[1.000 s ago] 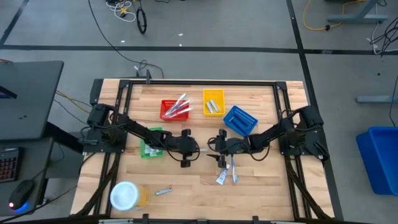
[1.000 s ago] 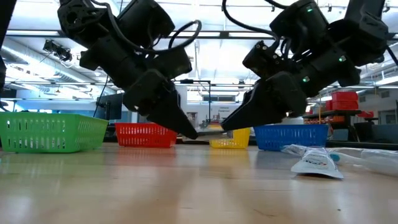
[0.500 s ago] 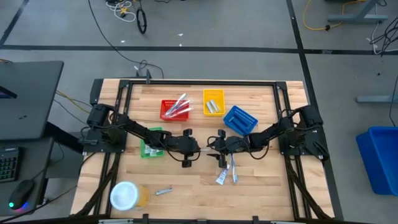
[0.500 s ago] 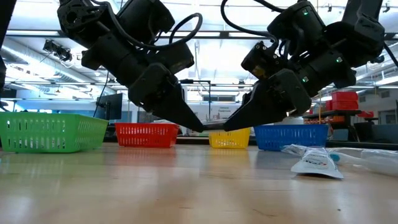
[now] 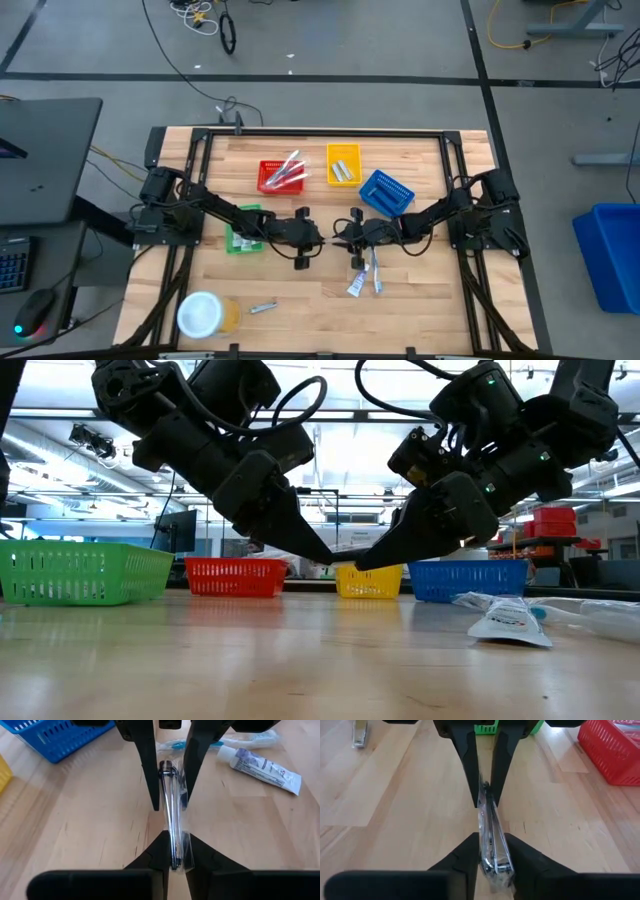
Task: Pick & Place Travel size toiletries
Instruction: Put the silver nail cutter into the yellow bin
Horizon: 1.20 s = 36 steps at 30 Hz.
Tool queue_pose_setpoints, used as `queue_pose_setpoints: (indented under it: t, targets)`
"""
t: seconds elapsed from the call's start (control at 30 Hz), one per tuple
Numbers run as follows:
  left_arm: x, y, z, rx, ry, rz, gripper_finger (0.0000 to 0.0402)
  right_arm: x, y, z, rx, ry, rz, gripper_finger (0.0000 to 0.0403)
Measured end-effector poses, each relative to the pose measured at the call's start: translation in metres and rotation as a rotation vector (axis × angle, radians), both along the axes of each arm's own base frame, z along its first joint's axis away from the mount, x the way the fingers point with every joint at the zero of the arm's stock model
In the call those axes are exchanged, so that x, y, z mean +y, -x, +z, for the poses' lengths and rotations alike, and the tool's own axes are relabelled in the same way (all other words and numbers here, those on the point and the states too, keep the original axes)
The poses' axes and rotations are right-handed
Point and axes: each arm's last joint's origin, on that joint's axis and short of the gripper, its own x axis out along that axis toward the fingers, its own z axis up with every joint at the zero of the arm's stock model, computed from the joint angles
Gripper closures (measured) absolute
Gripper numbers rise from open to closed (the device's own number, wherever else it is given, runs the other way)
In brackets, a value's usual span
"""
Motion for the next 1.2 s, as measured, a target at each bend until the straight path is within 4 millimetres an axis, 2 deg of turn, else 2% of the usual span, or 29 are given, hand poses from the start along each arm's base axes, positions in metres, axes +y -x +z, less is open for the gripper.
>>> queue_pose_setpoints:
  t: [0.17, 0.43, 0.7, 0.93, 1.03, 1.2]
  targets:
    - [0.000, 0.000, 0.000, 0.001, 0.000, -0.001, 0.0354, 0.000, 0.000, 0.000, 0.001, -0.001, 0.003, 0.0334]
    - [0.000, 0.000, 0.000, 0.000, 0.032, 0.019, 0.0347, 0.000, 0.000, 0.000, 0.001, -0.002, 0.004, 0.0337]
    - [0.000, 0.000, 0.000, 0.001, 0.039, 0.028, 0.0305, -0.001, 0.001, -0.002, 0.023, 0.005, -0.004, 0.0339]
    - [0.002, 0.000, 0.000, -0.005, 0.017, 0.073, 0.0261, -0.008, 0.004, -0.003, 0.068, 0.002, -0.083, 0.0340]
    - [0.002, 0.000, 0.000, -0.009, 0.026, 0.098, 0.0250, -0.012, 0.010, 0.006, 0.095, 0.012, -0.164, 0.0340]
    - [0.003, 0.001, -0.001, 0.003, 0.021, 0.110, 0.0244, -0.023, 0.027, 0.034, 0.142, 0.107, -0.319, 0.0340]
